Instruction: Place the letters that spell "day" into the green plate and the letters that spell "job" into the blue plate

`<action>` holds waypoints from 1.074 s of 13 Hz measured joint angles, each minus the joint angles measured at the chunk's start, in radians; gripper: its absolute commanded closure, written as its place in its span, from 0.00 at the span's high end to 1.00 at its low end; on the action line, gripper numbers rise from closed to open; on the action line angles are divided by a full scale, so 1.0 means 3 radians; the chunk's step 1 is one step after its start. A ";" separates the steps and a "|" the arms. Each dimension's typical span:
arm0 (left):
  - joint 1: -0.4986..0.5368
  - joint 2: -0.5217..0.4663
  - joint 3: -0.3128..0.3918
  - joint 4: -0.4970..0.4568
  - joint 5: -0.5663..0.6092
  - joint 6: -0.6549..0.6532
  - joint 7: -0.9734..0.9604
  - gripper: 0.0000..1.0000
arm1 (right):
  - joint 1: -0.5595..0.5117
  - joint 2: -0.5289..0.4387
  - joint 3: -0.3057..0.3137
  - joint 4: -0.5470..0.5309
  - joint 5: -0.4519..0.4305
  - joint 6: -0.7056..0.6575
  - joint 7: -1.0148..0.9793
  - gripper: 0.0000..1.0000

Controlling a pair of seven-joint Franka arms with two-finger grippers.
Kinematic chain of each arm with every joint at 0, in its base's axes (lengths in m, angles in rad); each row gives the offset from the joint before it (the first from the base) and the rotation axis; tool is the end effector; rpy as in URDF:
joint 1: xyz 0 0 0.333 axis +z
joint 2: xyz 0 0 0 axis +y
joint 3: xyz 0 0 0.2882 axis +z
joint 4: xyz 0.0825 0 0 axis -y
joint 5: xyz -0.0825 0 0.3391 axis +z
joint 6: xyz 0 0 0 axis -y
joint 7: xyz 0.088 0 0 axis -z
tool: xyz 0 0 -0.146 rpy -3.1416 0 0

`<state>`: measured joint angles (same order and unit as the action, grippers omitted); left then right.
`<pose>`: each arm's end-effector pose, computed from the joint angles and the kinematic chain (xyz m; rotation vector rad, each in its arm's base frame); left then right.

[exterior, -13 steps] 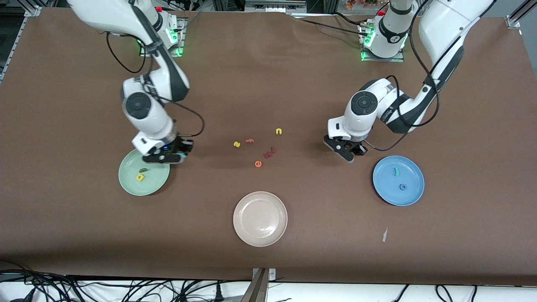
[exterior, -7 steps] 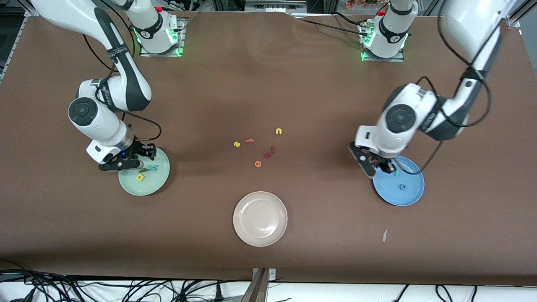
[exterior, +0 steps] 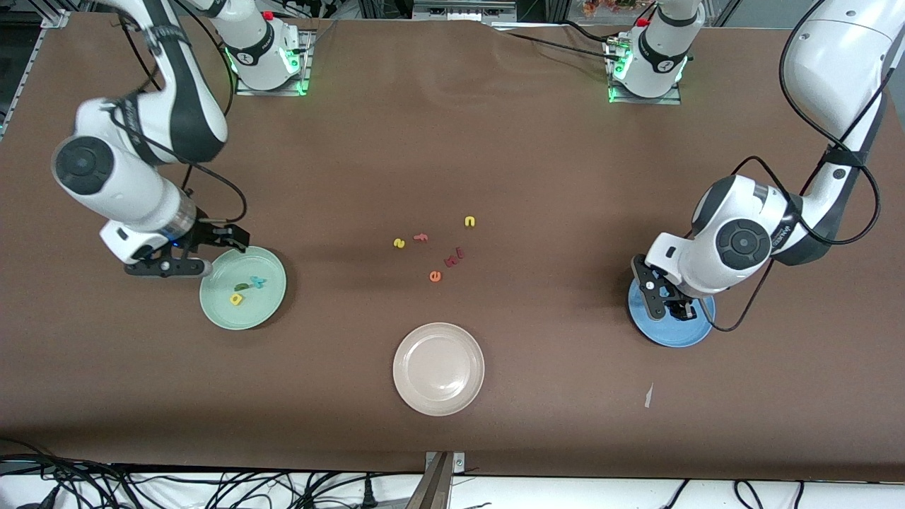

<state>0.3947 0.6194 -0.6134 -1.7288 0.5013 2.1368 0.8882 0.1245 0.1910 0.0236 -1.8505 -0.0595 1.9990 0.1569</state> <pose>0.6026 -0.0724 0.2343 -2.4471 1.9024 0.1331 0.5519 0.0761 0.3706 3.0860 0.0258 -0.0532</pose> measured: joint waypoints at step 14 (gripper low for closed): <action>0.0029 -0.0628 -0.0160 0.1152 -0.0961 -0.2151 -0.2013 1.00 | 0.0013 -0.0320 0.0001 0.0679 0.0225 -0.1041 0.0002 1.00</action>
<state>0.4035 0.4309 -0.6615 -1.3831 0.2130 1.4915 0.2842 0.1283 0.0951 0.0240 -1.6470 0.0079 1.6868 0.1574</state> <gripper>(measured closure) 0.000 0.000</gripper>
